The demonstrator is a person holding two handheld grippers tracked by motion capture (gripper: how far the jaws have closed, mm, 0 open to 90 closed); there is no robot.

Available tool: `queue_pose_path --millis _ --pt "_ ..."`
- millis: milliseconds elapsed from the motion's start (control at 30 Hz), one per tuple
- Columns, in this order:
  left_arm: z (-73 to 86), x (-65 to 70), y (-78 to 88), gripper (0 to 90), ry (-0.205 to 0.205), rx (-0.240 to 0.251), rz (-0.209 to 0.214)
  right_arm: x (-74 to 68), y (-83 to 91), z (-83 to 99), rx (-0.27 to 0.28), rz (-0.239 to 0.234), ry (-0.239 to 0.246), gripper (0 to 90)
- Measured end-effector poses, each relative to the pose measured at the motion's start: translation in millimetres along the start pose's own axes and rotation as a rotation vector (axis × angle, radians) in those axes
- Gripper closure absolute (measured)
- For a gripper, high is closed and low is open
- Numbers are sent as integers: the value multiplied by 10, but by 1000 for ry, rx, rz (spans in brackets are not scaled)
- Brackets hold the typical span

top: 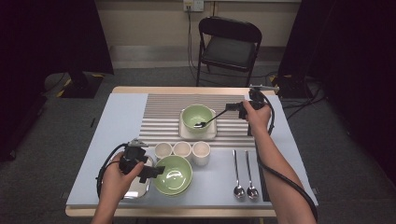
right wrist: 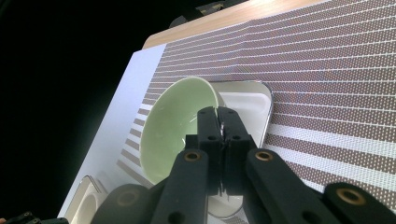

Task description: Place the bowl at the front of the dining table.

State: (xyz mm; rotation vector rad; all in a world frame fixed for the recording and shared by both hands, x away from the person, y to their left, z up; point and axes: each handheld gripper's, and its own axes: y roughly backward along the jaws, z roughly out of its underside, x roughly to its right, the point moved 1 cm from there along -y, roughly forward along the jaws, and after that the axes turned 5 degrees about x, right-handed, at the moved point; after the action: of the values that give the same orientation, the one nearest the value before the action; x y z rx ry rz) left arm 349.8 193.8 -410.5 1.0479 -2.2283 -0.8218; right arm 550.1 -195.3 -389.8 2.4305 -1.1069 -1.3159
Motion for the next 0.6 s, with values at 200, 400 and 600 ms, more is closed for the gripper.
queue_pose_path --millis 200,400,600 --pt "2 -1 -7 184 0 2 0 -11 -11 7 -2 4 4 895" --pt "3 1 -7 184 0 -1 0 -10 -20 23 -4 1 6 895" --pt "-2 8 1 184 -1 0 1 -12 -40 41 -7 1 6 895"
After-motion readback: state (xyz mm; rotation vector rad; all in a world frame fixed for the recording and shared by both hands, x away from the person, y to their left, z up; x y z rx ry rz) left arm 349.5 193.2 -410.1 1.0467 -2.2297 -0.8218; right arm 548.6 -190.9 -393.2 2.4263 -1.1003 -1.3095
